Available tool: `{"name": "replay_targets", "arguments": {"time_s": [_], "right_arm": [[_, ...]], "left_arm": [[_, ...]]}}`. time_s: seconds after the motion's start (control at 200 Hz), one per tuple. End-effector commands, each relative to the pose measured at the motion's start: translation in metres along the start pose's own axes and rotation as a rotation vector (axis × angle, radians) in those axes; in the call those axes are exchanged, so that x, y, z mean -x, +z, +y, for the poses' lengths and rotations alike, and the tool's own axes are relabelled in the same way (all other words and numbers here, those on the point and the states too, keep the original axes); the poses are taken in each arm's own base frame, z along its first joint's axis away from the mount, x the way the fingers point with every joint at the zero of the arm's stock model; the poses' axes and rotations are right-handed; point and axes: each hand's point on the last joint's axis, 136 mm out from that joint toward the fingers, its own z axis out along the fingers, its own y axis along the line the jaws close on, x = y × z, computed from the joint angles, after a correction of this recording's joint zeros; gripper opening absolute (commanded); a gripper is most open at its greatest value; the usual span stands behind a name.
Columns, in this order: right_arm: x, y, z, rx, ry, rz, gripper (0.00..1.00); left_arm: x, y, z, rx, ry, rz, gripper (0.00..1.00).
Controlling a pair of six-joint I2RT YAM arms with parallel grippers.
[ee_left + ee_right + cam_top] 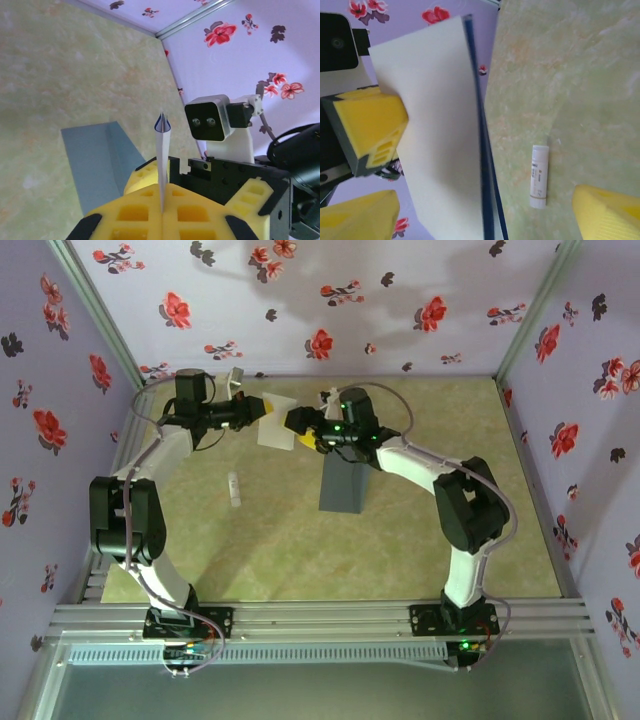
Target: Place the letter into the envelope and seal it
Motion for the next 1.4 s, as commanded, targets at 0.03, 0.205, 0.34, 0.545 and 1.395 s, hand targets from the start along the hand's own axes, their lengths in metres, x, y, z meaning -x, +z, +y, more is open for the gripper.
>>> {"name": "replay_targets", "arguments": {"time_s": [0.03,0.205,0.34,0.545,1.395], "right_arm": [[0.003,-0.025,0.025,0.104,-0.095,0.011,0.91],[-0.006,-0.028,0.041,0.186,-0.132,0.052,0.90],[-0.011,-0.022,0.046,0.215,-0.137,0.081,0.89],[-0.018,-0.013,0.061,0.261,-0.146,0.115,0.84],[-0.004,-0.019,0.056,0.293,-0.119,0.048,0.34]], "left_arm": [[0.002,-0.005,-0.039,-0.140,0.054,-0.002,0.00],[0.003,-0.005,-0.043,-0.170,0.050,-0.007,0.00],[0.004,-0.006,-0.048,-0.197,0.050,-0.012,0.00],[0.004,-0.005,-0.048,-0.202,0.046,-0.013,0.00],[0.002,-0.001,-0.043,-0.205,0.027,-0.003,0.00]]}}
